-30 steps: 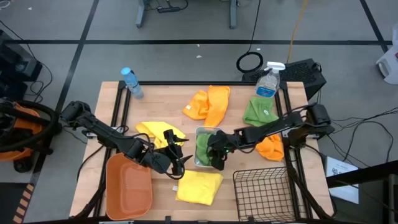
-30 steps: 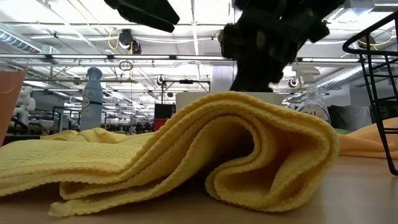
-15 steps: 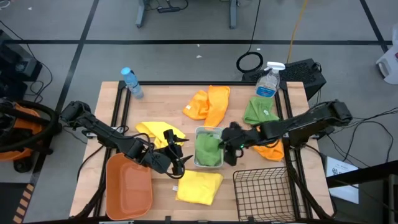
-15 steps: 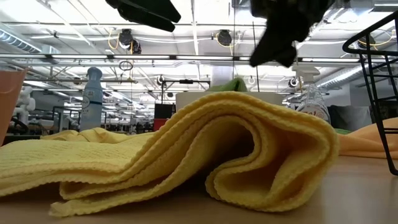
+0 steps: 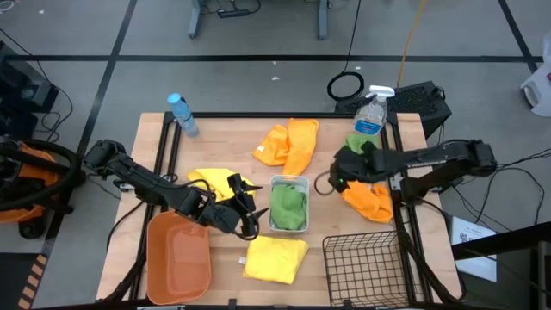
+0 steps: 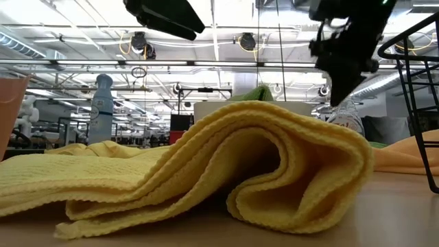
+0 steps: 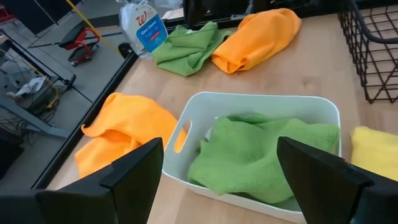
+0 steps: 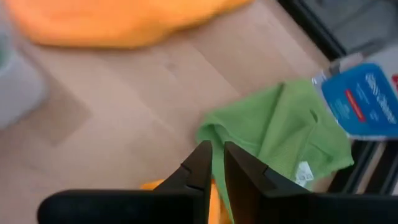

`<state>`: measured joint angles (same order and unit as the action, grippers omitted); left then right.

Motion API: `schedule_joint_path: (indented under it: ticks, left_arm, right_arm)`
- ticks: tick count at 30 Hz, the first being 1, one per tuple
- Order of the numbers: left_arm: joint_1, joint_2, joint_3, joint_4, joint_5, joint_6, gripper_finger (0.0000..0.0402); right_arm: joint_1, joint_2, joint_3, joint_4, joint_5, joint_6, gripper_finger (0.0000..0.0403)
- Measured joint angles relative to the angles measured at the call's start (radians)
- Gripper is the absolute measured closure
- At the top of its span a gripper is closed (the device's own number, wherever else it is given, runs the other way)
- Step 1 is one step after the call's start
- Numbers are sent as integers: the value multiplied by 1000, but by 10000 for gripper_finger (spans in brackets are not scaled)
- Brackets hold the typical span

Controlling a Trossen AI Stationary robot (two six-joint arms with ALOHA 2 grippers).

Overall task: Sort microfiber towel by color & place in baskets
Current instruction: Put the green microfiber towel into the white bin

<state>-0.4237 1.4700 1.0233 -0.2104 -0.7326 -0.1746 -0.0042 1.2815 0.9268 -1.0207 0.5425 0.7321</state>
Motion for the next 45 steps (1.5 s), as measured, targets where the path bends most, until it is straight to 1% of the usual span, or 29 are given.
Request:
schedule_joint_path:
  ticks: [5, 8, 10, 14, 19, 22, 24, 26, 29, 33, 36, 40, 45]
  left_arm:
    - [3, 0, 0, -4, 0, -3, 85]
    - [4, 5, 0, -8, 0, -3, 85]
    - [3, 15, 0, -8, 0, -3, 85]
    - [11, 42, -1, 0, 0, -2, 85]
    - [13, 49, -1, 3, 0, -2, 85]
    - [11, 49, -1, 13, 0, -1, 85]
    - [12, 49, -1, 26, 0, -1, 85]
    - [12, 49, -1, 20, 2, -1, 85]
    - [12, 49, -1, 22, 12, -1, 85]
    - [12, 49, -1, 21, 15, -1, 85]
    - [12, 49, -1, 21, 15, 6, 85]
    - [12, 49, -1, 21, 15, 6, 85]
    - [12, 49, -1, 22, 15, 5, 85]
  right_arm:
    - [-155, 40, -25, -7, -63, -34, 357]
    - [-235, 57, -50, -4, -125, -46, 327]
    - [-271, 66, -69, -6, -149, -64, 296]
    - [-318, 74, -111, -3, -109, -76, 215]
    - [-342, 73, -143, 32, -101, -70, 118]
    - [-365, 74, -180, 88, -70, -92, 84]
    - [-396, 74, -211, 142, -79, -127, 74]
    - [-427, 74, -242, 212, -134, -161, 73]
    - [-456, 74, -282, 297, -203, -189, 82]
    - [-461, 74, -308, 342, -235, -220, 101]
    - [-462, 74, -322, 359, -234, -232, 122]
    - [-474, 82, -354, 407, -232, -232, 172]
    - [-474, 103, -362, 436, -220, -229, 271]
